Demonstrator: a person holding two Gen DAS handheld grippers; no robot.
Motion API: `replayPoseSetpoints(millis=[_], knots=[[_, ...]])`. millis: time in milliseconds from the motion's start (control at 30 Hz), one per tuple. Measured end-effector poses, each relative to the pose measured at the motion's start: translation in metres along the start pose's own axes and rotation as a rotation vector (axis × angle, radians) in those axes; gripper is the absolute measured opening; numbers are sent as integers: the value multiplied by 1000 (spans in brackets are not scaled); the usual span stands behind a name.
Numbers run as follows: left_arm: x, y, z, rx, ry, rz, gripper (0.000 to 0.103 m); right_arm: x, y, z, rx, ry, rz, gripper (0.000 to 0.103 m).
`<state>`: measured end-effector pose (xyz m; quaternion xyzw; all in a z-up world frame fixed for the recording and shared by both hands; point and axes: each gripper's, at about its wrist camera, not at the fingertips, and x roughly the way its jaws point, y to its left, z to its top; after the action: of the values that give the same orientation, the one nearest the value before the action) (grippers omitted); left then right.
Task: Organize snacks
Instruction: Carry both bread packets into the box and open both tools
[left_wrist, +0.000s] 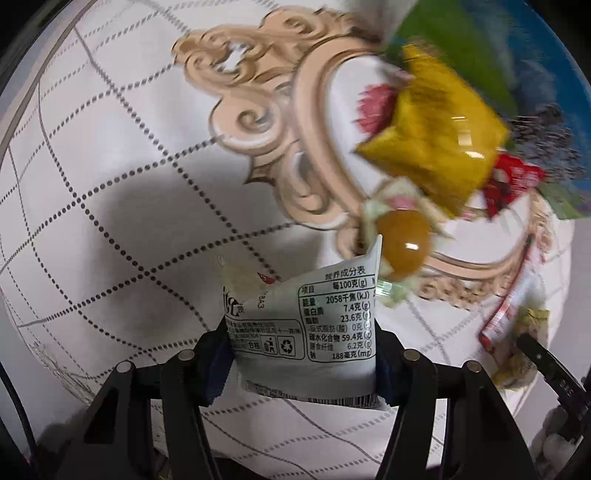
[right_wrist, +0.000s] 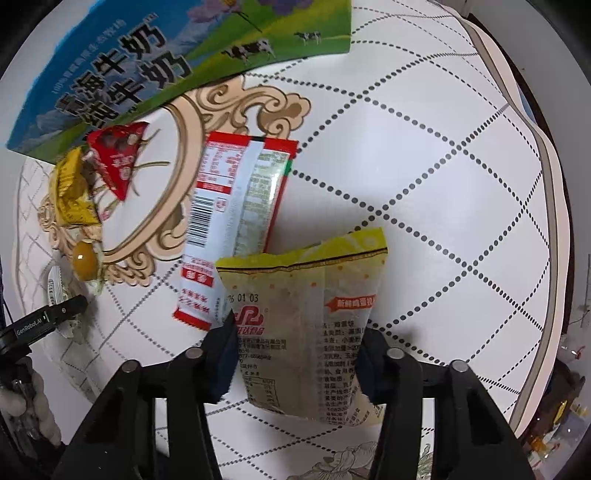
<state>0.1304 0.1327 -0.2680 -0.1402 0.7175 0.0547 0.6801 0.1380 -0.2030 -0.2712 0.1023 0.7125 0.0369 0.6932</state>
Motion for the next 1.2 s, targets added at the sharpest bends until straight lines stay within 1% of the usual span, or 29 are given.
replayPoseSetpoints(millis=[67, 167, 233, 333, 367, 433, 533, 567, 633, 700, 767, 833, 867, 900, 1000, 1100, 1200], knots=[[-13, -9, -1, 21, -16, -23, 60, -9, 1, 0, 1, -7, 23, 52], [-39, -28, -4, 59, -45, -71, 60, -28, 5, 3, 7, -25, 79, 51], [-59, -43, -3, 87, -73, -106, 60, -44, 11, 5, 6, -46, 109, 51], [-85, -63, 3, 121, -105, -161, 60, -71, 18, 11, 5, -82, 179, 51], [-97, -73, 5, 136, -121, -185, 60, -81, 21, 15, -1, -99, 203, 51], [-110, -84, 20, 158, -140, -208, 60, -102, 35, 18, -11, -129, 238, 50], [-137, -108, 41, 195, -176, -235, 60, -132, 48, 37, -33, -182, 305, 50], [-144, -110, 45, 201, -185, -239, 60, -146, 55, 46, -44, -210, 327, 50], [-154, -127, 58, 222, -202, -242, 60, -163, 68, 63, -68, -254, 341, 50], [-171, -138, 78, 243, -231, -236, 60, -184, 80, 85, -93, -314, 332, 50], [-182, -150, 99, 269, -255, -205, 60, -194, 92, 110, -102, -357, 324, 50], [-186, -157, 127, 271, -268, -179, 60, -200, 104, 131, -104, -388, 315, 50], [-190, -158, 141, 274, -262, -164, 60, -200, 108, 141, -107, -400, 310, 50], [-189, -160, 147, 267, -258, -159, 60, -202, 114, 154, -113, -409, 300, 50], [-182, -162, 186, 241, -216, -138, 60, -193, 130, 184, -121, -411, 277, 50], [-166, -159, 212, 214, -171, -124, 60, -174, 142, 205, -124, -385, 263, 50], [-145, -154, 231, 192, -119, -108, 60, -151, 151, 218, -112, -350, 264, 50]])
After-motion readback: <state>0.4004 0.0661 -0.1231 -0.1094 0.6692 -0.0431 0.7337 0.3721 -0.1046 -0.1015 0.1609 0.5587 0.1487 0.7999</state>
